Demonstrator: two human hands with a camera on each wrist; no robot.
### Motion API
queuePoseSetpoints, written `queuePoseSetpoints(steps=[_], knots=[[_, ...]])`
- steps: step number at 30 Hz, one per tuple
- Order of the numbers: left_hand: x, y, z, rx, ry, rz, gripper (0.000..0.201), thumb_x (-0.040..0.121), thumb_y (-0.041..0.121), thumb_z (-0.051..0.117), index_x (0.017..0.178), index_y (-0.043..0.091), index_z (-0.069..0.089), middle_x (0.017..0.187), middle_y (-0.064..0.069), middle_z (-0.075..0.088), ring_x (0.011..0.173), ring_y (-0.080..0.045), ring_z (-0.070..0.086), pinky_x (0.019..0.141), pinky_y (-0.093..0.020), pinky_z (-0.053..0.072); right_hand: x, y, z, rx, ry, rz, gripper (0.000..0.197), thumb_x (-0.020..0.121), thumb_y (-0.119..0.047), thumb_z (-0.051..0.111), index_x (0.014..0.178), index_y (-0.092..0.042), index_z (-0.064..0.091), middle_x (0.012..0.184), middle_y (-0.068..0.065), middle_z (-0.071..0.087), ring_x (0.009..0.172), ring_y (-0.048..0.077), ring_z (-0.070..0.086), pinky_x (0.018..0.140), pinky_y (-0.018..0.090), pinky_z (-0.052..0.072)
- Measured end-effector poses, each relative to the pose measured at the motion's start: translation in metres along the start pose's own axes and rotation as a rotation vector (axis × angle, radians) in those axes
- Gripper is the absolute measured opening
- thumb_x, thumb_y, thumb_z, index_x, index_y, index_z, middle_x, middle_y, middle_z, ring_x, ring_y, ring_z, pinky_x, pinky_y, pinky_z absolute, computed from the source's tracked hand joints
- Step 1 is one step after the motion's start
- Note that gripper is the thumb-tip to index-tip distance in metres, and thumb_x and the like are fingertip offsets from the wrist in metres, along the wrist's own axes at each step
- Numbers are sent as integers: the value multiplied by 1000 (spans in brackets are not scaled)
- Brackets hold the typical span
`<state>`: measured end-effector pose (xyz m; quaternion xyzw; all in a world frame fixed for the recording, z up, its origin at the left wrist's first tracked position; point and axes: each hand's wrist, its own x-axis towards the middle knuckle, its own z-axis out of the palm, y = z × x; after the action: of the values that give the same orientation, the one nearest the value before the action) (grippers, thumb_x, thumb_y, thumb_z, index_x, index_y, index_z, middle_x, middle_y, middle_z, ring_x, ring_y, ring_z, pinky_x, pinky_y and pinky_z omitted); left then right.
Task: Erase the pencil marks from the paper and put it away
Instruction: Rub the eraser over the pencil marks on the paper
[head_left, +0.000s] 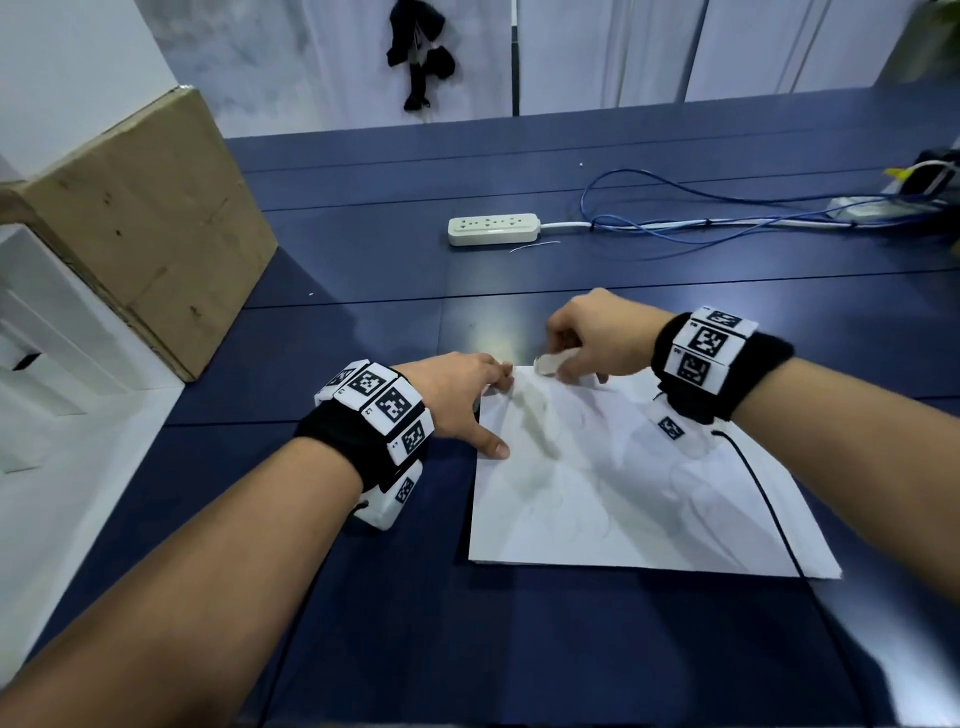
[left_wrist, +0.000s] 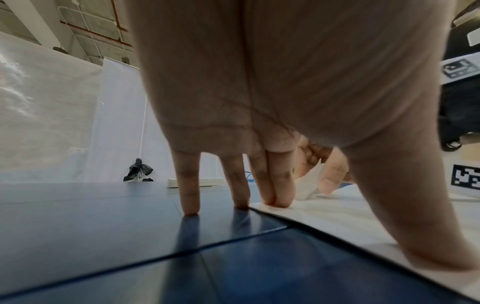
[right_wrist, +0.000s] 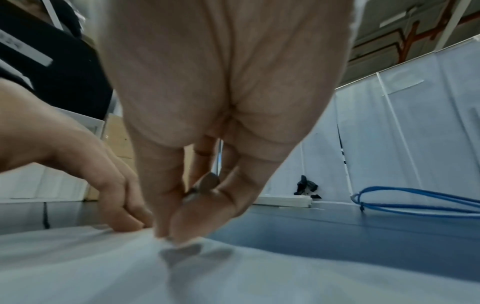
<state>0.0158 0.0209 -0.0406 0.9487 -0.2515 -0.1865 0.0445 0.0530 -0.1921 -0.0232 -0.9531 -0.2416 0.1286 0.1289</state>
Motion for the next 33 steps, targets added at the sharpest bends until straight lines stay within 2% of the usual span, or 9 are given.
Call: queuePoseSetpoints(steps=[5, 9, 12, 18, 21, 25, 27, 30, 33], knots=[[0, -2, 2, -24, 1, 6, 89, 70, 57, 78, 143, 18, 42, 144, 10, 41, 129, -13, 45, 107, -25, 34, -28, -13, 11, 123, -327, -144, 16, 73, -16, 80, 85, -19, 71, 68, 0, 71, 49, 16, 67, 57, 28, 56], [0, -1, 1, -12, 2, 5, 84, 69, 58, 78, 137, 19, 47, 141, 9, 43, 125, -14, 47, 101, -24, 35, -7, -8, 5, 15, -151, -79, 16, 75, -22, 79, 86, -21, 68, 67, -7, 66, 52, 17, 68, 63, 29, 58], [1, -1, 1, -14, -2, 2, 81, 69, 58, 79, 134, 20, 49, 142, 10, 42, 125, -13, 47, 101, -23, 35, 1, -2, 0, -17, -16, -13, 13, 77, -24, 75, 82, -24, 63, 79, -2, 67, 55, 19, 69, 61, 32, 58], [2, -3, 1, -32, 9, 5, 92, 70, 56, 78, 144, 17, 40, 143, 9, 41, 129, -13, 43, 99, -17, 28, -30, -12, 10, 83, -322, -142, 14, 74, -18, 79, 80, -23, 68, 70, -3, 71, 48, 14, 65, 56, 24, 54], [2, -1, 0, -18, 3, 7, 90, 69, 58, 78, 142, 17, 43, 142, 7, 43, 127, -14, 46, 102, -22, 33, -15, -8, 5, 32, -203, -97, 14, 75, -21, 78, 84, -24, 68, 62, -10, 67, 51, 17, 68, 60, 24, 55], [1, 0, 0, -11, 3, 5, 85, 69, 58, 78, 138, 18, 48, 142, 8, 43, 126, -14, 47, 102, -23, 34, 2, -1, -2, 35, 10, 26, 12, 78, -18, 74, 86, -21, 66, 77, -3, 63, 58, 25, 70, 58, 31, 57], [1, 0, 0, -17, 3, 4, 84, 69, 57, 79, 137, 18, 48, 140, 8, 43, 125, -14, 47, 100, -22, 34, -7, -1, 1, 54, -63, -26, 13, 76, -19, 76, 87, -20, 68, 76, -1, 68, 54, 19, 69, 59, 29, 57], [1, -1, 0, -27, -6, 1, 93, 70, 56, 79, 144, 16, 40, 142, 8, 42, 128, -13, 45, 105, -23, 34, -27, -9, 8, 113, -323, -124, 17, 74, -17, 80, 89, -17, 72, 71, 0, 73, 48, 13, 64, 57, 25, 54], [1, -1, 0, -25, -4, 2, 91, 70, 57, 79, 143, 16, 42, 141, 8, 43, 126, -13, 46, 102, -22, 34, -20, -8, 5, 57, -246, -123, 16, 76, -19, 79, 88, -19, 70, 69, -2, 70, 48, 14, 64, 56, 22, 53]])
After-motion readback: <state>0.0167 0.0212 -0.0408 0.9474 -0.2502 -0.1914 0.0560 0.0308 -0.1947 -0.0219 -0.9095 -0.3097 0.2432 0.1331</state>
